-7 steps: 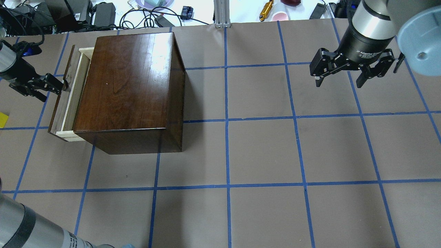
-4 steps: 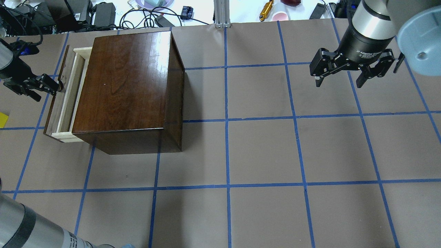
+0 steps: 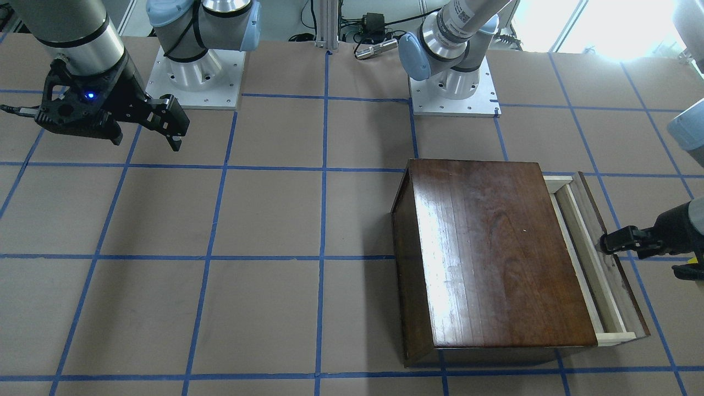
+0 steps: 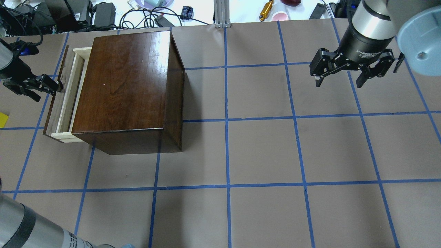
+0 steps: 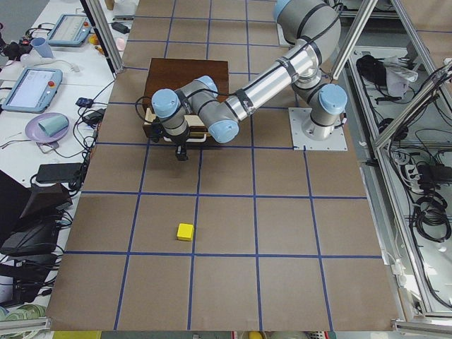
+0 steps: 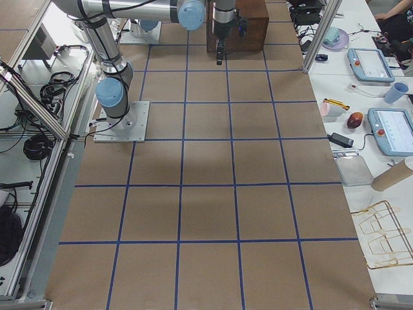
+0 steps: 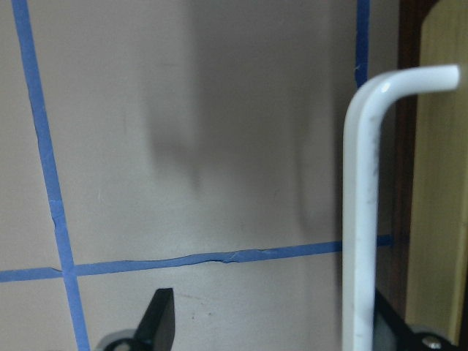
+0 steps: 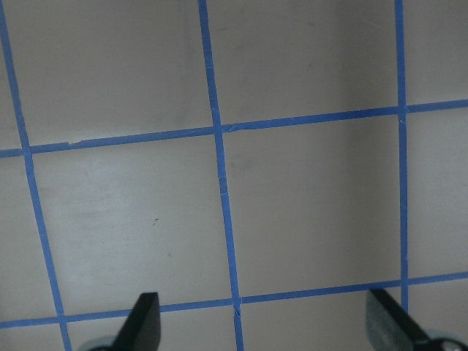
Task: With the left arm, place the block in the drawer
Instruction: 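Pull the drawer farther open with the left gripper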
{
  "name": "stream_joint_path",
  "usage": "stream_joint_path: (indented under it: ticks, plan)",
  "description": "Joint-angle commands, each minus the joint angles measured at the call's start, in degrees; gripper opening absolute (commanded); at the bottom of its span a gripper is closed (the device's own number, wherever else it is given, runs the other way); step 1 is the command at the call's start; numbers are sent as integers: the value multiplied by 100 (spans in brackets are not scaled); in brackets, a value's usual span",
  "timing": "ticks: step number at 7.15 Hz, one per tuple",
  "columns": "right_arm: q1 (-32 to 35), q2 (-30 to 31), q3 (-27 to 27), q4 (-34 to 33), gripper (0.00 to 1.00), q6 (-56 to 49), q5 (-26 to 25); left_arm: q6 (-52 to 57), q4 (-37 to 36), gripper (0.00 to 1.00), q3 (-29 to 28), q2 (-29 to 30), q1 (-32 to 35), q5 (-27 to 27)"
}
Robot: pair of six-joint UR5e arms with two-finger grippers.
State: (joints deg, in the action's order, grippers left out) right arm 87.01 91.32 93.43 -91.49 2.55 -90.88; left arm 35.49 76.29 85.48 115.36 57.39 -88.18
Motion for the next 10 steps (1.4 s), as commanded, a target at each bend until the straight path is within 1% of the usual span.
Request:
stream_joint_path:
  ticks: [1, 8, 10]
  plan:
    - [0, 0, 0, 0, 100, 0, 0, -24, 0, 87, 4, 12, 0, 38]
    - [0, 0, 0, 0, 100, 0, 0, -24, 0, 87, -14, 47, -8, 64]
    - [0, 0, 0, 0, 100, 0, 0, 10, 9, 88, -58, 48, -174, 91]
